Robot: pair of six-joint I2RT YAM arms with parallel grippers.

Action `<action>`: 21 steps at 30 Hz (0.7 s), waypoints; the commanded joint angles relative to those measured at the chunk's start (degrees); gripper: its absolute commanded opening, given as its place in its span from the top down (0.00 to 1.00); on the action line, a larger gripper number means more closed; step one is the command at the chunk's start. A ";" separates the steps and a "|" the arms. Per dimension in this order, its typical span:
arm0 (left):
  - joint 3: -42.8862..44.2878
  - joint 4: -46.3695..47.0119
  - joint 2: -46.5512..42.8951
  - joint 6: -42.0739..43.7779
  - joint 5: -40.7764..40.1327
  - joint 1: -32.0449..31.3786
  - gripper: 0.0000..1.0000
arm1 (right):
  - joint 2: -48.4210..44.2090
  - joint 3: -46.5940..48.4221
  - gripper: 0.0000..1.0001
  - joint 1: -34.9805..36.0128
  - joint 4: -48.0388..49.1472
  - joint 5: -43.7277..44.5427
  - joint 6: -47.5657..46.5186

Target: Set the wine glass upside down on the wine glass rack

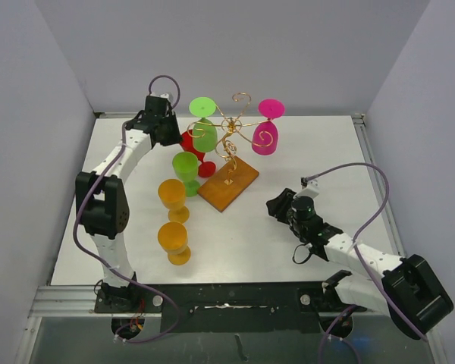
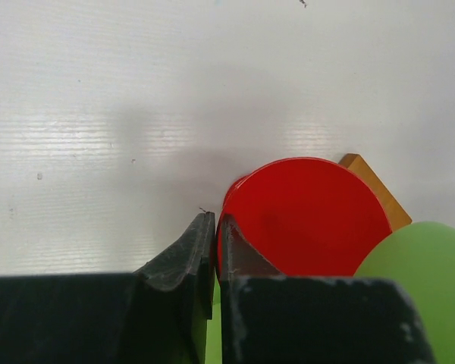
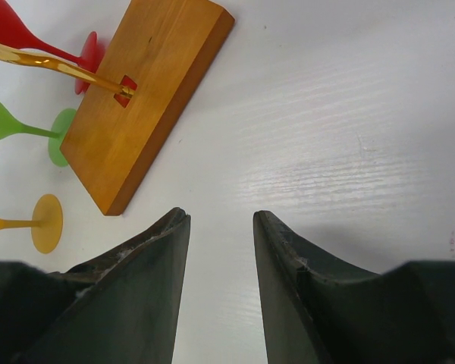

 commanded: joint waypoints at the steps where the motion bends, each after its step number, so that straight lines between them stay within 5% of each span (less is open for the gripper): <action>1: 4.75 -1.28 0.91 2.20 -3.58 -0.40 1.00 | -2.87 -0.59 0.60 -0.49 0.06 2.80 0.43; 21: 7.64 -1.84 -3.47 4.18 -26.23 1.36 1.00 | -15.80 -1.84 0.56 -0.59 -4.44 2.78 -1.57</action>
